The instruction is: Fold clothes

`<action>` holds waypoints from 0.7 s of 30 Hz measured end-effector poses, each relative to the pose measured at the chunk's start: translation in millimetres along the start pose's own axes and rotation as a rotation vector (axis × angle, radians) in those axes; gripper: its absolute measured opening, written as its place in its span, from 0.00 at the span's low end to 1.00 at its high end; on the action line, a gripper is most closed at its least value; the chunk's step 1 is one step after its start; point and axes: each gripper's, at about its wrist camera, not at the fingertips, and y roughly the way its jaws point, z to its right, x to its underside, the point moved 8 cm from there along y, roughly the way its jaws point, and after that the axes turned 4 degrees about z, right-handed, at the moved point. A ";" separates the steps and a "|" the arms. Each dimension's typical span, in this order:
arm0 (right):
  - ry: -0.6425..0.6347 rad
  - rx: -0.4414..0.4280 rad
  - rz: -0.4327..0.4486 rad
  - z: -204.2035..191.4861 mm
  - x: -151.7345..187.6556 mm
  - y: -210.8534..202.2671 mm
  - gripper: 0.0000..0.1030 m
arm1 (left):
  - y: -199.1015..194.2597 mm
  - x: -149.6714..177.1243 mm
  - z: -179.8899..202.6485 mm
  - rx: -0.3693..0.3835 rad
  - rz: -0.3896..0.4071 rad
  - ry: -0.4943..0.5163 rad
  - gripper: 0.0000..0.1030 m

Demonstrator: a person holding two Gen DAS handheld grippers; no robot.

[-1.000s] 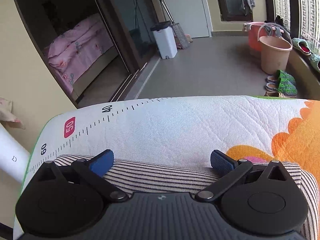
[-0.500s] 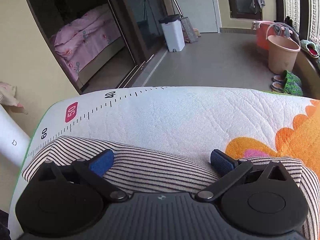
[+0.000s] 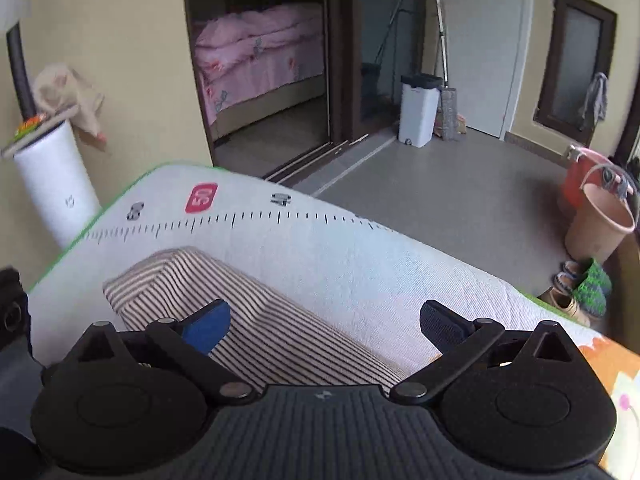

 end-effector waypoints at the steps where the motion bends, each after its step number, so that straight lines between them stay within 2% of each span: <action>1: -0.022 -0.008 -0.018 -3.2 2.9 5.9 0.96 | -2.0 1.2 0.9 -0.003 0.000 0.009 1.00; 3: -0.025 -0.045 -0.039 -8.0 7.6 19.7 0.96 | -3.8 1.7 0.1 0.006 0.002 0.002 1.00; 8: 0.173 -0.188 -0.068 -4.4 23.7 59.8 1.00 | -6.2 -5.1 -6.1 0.041 0.010 -0.041 1.00; 12: 0.171 -0.186 -0.045 -6.1 26.8 52.5 0.97 | -8.7 -3.3 -3.7 0.048 0.007 -0.031 1.00; 14: 0.134 -0.161 -0.028 -12.4 27.3 42.4 0.88 | -17.5 -1.1 3.0 0.083 -0.015 0.008 1.00; 16: 0.081 -0.133 -0.009 -20.2 29.8 26.9 0.66 | -34.7 4.2 15.6 0.128 -0.021 0.080 1.00; 17: 0.046 -0.117 -0.001 -24.7 32.6 18.1 0.62 | -44.8 7.8 23.3 0.151 -0.016 0.124 1.00; 18: 0.008 -0.100 0.008 -29.9 37.8 8.1 0.53 | -56.5 15.5 30.4 0.176 -0.013 0.147 1.00; 19: -0.025 -0.082 0.018 -35.3 44.1 -2.3 0.48 | -68.3 23.2 37.5 0.202 -0.011 0.170 1.00; 21: -0.091 -0.049 0.039 -46.8 56.9 -23.9 0.43 | -86.7 37.5 43.2 0.227 0.001 0.167 1.00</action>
